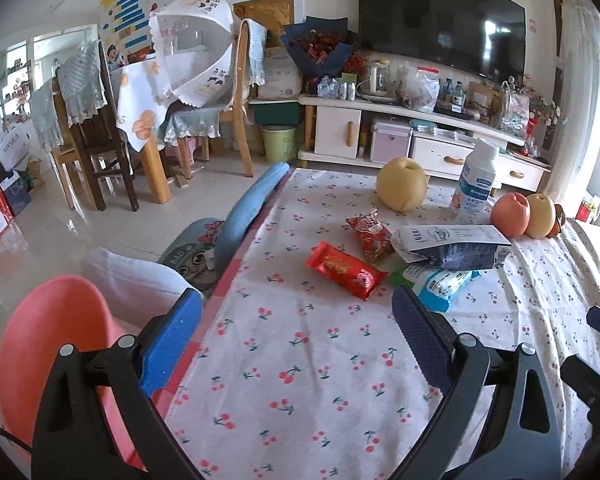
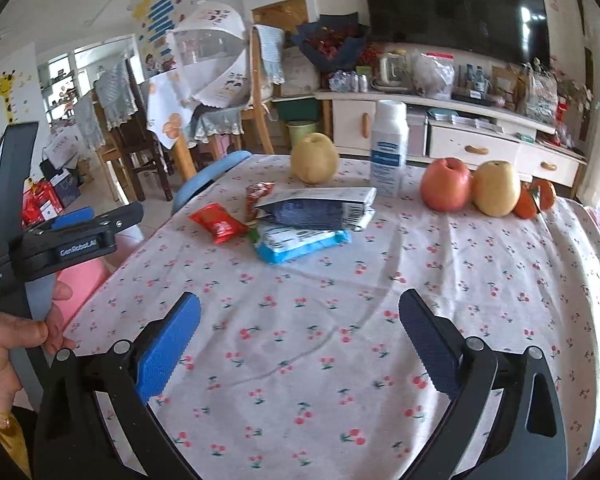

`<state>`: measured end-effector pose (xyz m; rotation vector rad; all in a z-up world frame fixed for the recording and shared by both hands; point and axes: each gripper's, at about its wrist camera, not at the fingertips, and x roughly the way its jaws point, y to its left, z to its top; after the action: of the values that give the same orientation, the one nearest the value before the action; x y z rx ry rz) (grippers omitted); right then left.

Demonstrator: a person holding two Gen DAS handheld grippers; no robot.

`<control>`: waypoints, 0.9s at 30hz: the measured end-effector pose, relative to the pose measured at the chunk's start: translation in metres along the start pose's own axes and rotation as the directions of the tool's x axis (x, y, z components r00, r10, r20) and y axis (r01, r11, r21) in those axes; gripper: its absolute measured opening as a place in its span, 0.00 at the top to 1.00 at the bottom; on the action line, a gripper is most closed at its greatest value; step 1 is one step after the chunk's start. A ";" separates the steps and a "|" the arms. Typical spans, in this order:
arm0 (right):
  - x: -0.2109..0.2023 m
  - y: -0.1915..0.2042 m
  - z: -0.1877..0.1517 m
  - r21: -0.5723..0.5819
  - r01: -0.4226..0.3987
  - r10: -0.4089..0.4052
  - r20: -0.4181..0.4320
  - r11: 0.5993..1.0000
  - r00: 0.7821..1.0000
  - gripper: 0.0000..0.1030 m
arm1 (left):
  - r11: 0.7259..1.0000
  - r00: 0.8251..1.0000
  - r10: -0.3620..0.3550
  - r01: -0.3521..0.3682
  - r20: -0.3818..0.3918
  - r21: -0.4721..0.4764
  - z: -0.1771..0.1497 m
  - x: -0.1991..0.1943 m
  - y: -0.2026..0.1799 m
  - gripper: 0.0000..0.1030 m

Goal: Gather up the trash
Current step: 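Move both tools back over the remaining trash on the table, then grasp the red snack packet with the left tool while the right tool grasps the white milk carton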

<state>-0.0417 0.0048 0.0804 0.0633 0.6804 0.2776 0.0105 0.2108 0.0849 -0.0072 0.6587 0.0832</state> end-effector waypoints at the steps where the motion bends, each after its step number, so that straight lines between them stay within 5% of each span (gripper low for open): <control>1: 0.001 -0.004 0.002 0.006 0.002 -0.002 -0.003 1.000 1.000 0.05 | 1.000 1.000 -0.002 0.002 -0.005 -0.001 0.000 0.002 -0.002 0.07; 11: 0.024 -0.030 0.008 -0.026 0.068 -0.068 -0.030 0.997 0.997 0.05 | 0.997 0.999 -0.012 0.008 -0.053 -0.070 0.008 0.047 -0.016 0.11; 13: 0.031 -0.040 0.011 0.006 0.051 -0.051 -0.042 0.999 0.998 0.05 | 0.995 0.997 -0.021 0.014 -0.072 -0.101 0.009 0.061 -0.019 0.23; 20: 0.058 -0.085 0.029 0.210 -0.067 0.081 -0.061 0.975 0.995 0.05 | 0.985 0.989 -0.049 0.025 -0.138 -0.169 0.015 0.108 -0.026 0.26; 27: 0.073 -0.076 0.062 0.111 -0.118 0.120 -0.015 0.987 0.993 0.05 | 0.973 0.975 -0.054 0.003 -0.216 -0.229 0.020 0.143 -0.021 0.31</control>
<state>0.0695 -0.0466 0.0726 0.2071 0.7141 0.3556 0.1368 0.2017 0.0128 -0.2506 0.8688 0.1307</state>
